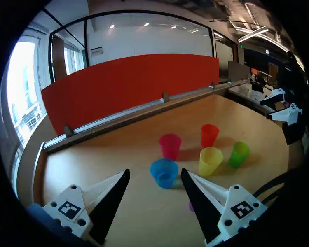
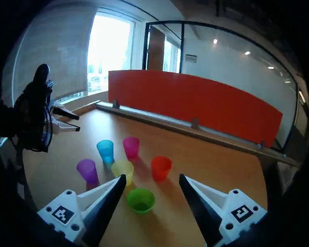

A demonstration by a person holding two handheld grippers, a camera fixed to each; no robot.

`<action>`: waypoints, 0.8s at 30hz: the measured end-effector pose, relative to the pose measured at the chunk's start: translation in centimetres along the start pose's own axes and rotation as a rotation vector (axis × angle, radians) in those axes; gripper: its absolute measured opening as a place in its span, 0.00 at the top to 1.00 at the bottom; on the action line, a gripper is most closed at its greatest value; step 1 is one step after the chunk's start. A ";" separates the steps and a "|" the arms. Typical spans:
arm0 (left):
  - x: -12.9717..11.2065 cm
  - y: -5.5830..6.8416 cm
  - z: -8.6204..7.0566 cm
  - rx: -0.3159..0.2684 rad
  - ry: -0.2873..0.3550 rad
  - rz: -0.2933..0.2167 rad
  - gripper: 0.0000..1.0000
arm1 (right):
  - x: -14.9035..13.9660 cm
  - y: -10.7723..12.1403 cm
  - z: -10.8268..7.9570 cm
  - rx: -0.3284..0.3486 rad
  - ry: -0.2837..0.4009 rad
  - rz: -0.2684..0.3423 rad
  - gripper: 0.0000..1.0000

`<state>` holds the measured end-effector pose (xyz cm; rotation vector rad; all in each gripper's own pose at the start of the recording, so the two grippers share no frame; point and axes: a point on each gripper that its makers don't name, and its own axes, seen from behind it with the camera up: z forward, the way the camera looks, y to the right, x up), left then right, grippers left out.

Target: Pour water

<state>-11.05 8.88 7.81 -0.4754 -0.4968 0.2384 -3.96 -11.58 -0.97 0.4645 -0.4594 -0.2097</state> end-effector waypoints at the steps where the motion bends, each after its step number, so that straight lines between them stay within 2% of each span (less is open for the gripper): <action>1: -0.2 0.1 0.4 -0.006 -0.006 0.002 0.08 | -0.1 -0.1 0.1 0.000 -0.003 0.000 0.01; 18: -5.2 1.6 7.0 -0.098 -0.123 0.053 0.08 | -3.0 -1.4 1.1 0.003 -0.058 0.003 0.00; 24: -6.5 1.9 8.8 -0.127 -0.170 0.072 0.08 | -3.8 -1.6 1.1 -0.001 -0.078 0.011 0.00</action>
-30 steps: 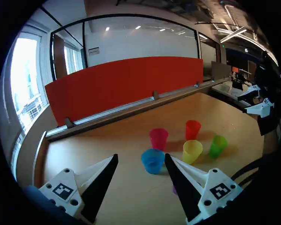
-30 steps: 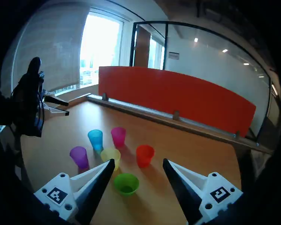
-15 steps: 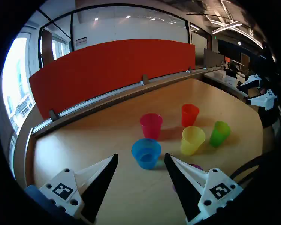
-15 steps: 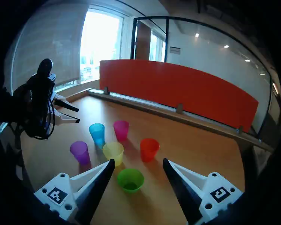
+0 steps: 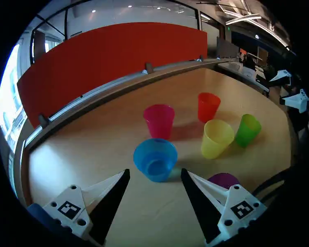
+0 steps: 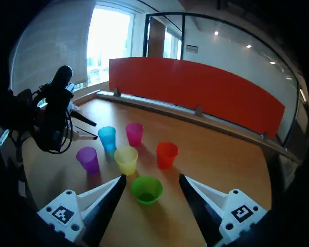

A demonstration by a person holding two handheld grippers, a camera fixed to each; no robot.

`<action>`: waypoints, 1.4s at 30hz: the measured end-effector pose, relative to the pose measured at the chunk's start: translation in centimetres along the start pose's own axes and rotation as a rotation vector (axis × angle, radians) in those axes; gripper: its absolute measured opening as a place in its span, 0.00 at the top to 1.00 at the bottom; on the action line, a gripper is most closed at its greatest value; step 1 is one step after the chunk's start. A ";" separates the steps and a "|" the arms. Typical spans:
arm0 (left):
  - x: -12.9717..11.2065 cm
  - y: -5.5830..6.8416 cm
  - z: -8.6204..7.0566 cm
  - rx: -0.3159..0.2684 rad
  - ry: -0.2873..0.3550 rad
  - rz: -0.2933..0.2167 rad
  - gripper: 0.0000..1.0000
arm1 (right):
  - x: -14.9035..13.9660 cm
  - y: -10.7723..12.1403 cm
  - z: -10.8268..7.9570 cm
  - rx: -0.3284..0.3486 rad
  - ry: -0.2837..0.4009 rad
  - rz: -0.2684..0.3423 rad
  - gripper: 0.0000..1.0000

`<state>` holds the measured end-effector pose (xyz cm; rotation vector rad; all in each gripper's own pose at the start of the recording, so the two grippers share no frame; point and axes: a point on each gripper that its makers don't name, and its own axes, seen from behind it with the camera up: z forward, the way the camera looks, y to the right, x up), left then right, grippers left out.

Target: Pour water

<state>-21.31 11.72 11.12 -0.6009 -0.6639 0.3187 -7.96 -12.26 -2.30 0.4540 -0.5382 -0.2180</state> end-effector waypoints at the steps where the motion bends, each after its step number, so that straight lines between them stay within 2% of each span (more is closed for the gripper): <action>1: -0.1 -0.1 0.2 0.000 -0.005 0.003 0.08 | -0.1 0.0 0.0 -0.001 -0.002 0.002 0.00; 6: -0.2 -0.3 1.2 -0.004 -0.026 0.010 0.08 | -0.3 0.2 0.0 -0.006 -0.009 0.009 0.00; 23: -0.2 0.3 3.8 -0.051 -0.055 0.046 0.08 | -0.9 0.3 0.2 -0.009 -0.014 0.024 0.00; 42: -0.8 0.4 5.7 -0.053 -0.042 0.043 0.08 | -1.5 0.5 0.0 -0.014 -0.025 0.036 0.01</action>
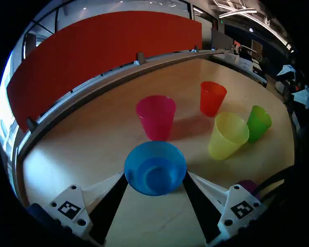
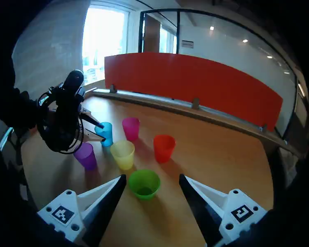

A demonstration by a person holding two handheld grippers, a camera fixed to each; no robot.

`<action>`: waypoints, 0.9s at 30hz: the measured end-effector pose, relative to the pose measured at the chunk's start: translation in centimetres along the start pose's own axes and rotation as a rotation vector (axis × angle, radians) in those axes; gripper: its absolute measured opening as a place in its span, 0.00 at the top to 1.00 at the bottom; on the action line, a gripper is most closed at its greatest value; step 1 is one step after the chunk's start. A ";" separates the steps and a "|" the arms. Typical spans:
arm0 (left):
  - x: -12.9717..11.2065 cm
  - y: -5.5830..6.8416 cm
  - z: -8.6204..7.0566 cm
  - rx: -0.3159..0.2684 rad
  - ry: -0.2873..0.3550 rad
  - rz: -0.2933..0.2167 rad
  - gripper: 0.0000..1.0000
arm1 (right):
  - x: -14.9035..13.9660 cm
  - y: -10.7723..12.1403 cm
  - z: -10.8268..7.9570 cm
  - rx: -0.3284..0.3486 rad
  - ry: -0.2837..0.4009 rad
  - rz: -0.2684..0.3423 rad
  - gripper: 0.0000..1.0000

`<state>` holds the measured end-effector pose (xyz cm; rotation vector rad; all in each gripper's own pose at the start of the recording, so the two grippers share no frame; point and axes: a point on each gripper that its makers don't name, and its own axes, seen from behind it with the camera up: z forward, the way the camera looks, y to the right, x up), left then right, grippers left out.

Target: Pour water

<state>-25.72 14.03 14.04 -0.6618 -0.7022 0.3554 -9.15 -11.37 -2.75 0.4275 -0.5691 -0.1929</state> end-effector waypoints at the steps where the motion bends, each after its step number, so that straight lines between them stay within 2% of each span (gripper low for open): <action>1: 0.0 0.0 0.0 0.000 0.001 0.000 0.08 | 0.0 0.0 0.0 0.000 0.000 0.000 0.00; 14: 0.2 0.0 -0.2 0.006 0.018 -0.009 0.09 | 0.0 0.2 0.3 0.003 0.002 0.003 0.00; 27: 0.3 0.2 -0.2 0.000 0.031 -0.025 0.15 | 0.0 0.3 0.5 0.006 0.003 0.008 0.00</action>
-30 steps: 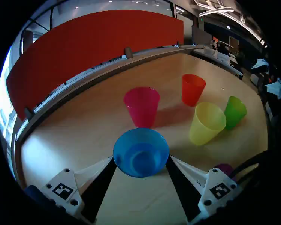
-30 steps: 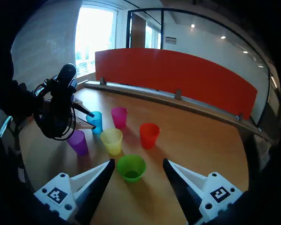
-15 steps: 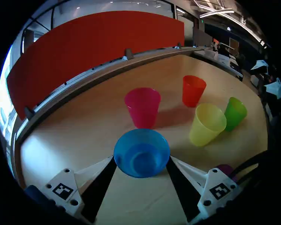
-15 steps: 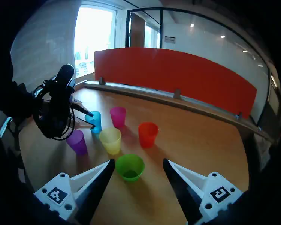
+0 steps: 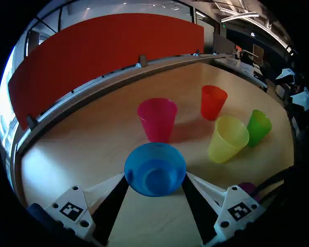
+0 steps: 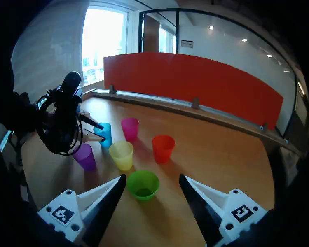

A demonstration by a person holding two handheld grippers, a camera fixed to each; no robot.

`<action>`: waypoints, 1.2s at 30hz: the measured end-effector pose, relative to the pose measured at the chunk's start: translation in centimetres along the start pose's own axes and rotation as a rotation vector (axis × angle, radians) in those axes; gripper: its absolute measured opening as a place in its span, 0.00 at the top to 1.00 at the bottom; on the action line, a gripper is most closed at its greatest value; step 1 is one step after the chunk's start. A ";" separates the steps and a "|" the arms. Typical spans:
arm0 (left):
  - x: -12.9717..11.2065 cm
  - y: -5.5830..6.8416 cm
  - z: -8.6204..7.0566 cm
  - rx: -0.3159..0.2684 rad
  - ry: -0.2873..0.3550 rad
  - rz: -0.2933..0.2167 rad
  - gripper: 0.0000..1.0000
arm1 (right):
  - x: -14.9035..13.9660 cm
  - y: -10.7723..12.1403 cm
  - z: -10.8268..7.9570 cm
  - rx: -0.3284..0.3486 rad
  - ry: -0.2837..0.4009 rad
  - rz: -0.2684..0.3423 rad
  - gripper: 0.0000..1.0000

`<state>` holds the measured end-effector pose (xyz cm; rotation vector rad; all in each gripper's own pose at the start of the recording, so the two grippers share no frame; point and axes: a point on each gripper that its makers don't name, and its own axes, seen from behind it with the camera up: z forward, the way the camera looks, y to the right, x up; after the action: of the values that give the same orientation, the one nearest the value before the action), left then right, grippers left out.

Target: Pour water

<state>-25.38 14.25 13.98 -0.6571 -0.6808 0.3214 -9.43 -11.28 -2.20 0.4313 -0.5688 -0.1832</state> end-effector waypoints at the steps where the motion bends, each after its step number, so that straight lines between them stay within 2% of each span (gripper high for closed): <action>1: 0.0 0.0 0.0 -0.001 0.001 0.001 0.15 | 0.0 0.0 0.0 0.000 0.000 0.000 0.00; 12: 1.3 0.2 -0.7 -0.008 0.044 0.000 0.15 | 0.5 -0.1 0.4 0.003 0.007 -0.002 0.01; 20: 3.9 -0.3 -2.5 0.010 0.111 -0.033 0.15 | 0.6 0.0 0.4 0.003 0.010 -0.006 0.00; 26: 6.5 -0.8 -5.3 0.036 0.176 -0.077 0.15 | 0.4 -0.1 0.6 0.008 0.014 -0.006 0.01; 36: 10.7 -1.4 -12.0 0.115 0.277 -0.127 0.15 | -0.7 -0.3 1.3 0.028 0.007 -0.031 0.01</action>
<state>-9.29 12.88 12.91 -0.5332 -0.4334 0.1465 -10.76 -11.73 -1.72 0.4680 -0.5583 -0.2035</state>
